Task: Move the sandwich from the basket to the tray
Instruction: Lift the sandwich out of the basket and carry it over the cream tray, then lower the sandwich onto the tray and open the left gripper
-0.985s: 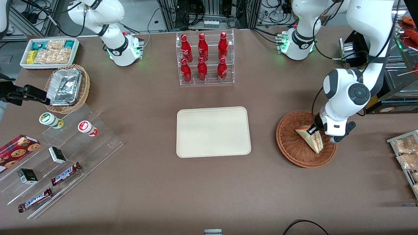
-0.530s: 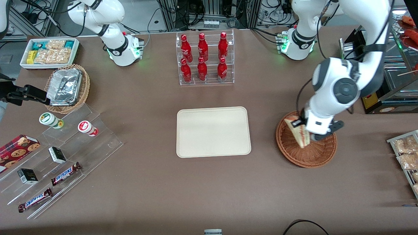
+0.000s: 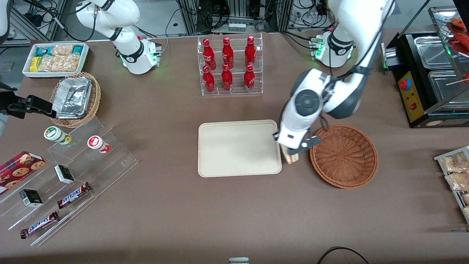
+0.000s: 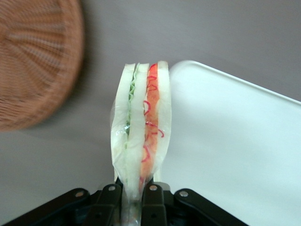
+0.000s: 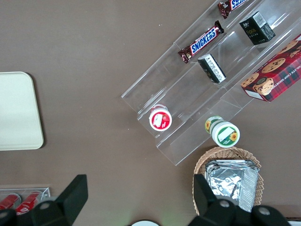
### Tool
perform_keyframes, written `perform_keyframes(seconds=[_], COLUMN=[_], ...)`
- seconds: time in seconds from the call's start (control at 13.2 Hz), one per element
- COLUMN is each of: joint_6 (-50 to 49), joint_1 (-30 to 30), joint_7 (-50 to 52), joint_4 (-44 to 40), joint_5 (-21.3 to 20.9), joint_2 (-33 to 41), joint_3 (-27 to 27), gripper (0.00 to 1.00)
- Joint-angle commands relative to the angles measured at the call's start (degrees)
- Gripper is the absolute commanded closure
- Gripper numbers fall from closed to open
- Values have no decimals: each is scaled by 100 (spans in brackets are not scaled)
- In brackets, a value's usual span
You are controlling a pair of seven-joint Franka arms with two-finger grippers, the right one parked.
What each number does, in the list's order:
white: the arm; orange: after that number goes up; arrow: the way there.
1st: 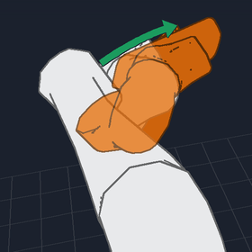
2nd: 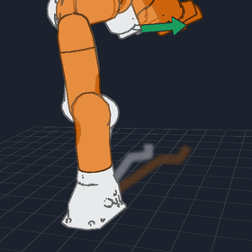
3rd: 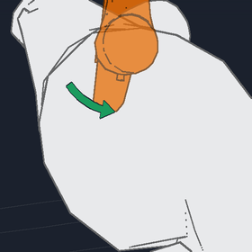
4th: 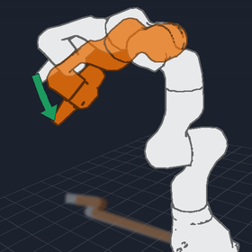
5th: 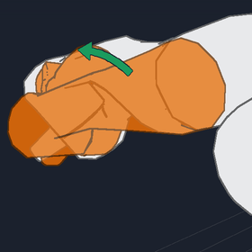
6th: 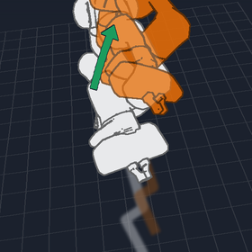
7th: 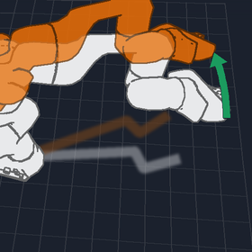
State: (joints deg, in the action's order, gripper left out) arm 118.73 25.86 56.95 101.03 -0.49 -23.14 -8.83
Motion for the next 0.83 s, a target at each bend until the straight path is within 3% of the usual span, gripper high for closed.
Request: perform_keyframes(seconds=[0.0, 0.45, 0.76], joint_6=[-95, -87, -43], joint_1=[497, 1183, 1386], joint_7=[570, 1151, 1266], joint_4=[-1030, -2410, -2579], joint_5=[-74, -92, -101], joint_2=[-760, -1964, -2194], joint_3=[83, 92, 145], gripper=[100, 100, 100])
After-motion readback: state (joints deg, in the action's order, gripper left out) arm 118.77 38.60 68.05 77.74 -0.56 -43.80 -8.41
